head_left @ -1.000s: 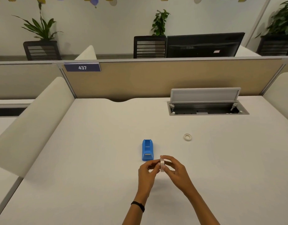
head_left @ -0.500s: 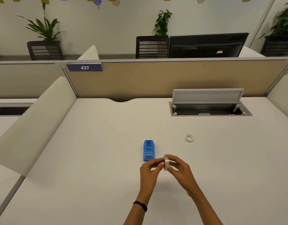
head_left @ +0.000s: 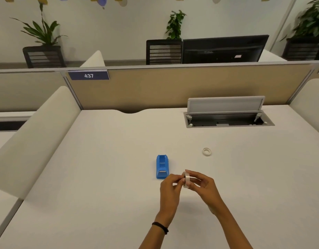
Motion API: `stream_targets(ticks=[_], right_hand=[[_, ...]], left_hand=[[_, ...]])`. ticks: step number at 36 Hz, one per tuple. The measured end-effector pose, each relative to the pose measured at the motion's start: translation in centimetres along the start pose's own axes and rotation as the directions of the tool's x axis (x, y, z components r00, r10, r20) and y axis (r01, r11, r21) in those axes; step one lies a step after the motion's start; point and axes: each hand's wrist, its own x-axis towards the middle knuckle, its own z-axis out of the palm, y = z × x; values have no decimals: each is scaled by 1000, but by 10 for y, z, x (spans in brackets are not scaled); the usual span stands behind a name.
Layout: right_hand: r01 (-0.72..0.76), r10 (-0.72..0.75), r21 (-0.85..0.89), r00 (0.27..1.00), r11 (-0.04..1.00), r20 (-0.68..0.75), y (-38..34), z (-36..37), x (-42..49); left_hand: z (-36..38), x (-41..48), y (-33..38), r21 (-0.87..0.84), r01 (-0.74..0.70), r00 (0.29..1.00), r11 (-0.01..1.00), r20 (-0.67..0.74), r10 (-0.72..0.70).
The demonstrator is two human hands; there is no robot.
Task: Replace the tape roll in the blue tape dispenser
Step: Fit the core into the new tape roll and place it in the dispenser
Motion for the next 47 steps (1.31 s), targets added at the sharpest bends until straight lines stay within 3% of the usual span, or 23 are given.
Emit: stream_targets(ticks=[8, 20, 27, 32, 35, 40, 47], right_hand=[[-25, 24, 20, 999, 999, 35, -1, 11, 7], [-38, 38, 73, 999, 997, 5, 4, 25, 14], [-75, 79, -121, 997, 990, 26, 13, 28, 13], [-128, 134, -67, 985, 990, 107, 17, 23, 11], [-113, 131, -124, 980, 986, 148, 14, 22, 10], [-46, 64, -243, 996, 969, 68, 14, 26, 10], [38, -55, -305, 997, 952, -46, 15, 30, 11]], left_hand=[[-7, 2, -3, 16, 17, 1000, 1000, -22, -16], [-6, -1, -15, -132, 99, 990, 986, -85, -111], [-4, -9, -16, -154, 192, 981, 969, 0, -194], [-10, -5, -21, -200, 234, 972, 951, 23, -234], [-14, -3, -22, -258, 264, 964, 930, 39, -263], [-17, -4, -21, -226, 248, 967, 942, 110, -228], [-15, -4, -22, -171, 224, 973, 959, 89, -212]])
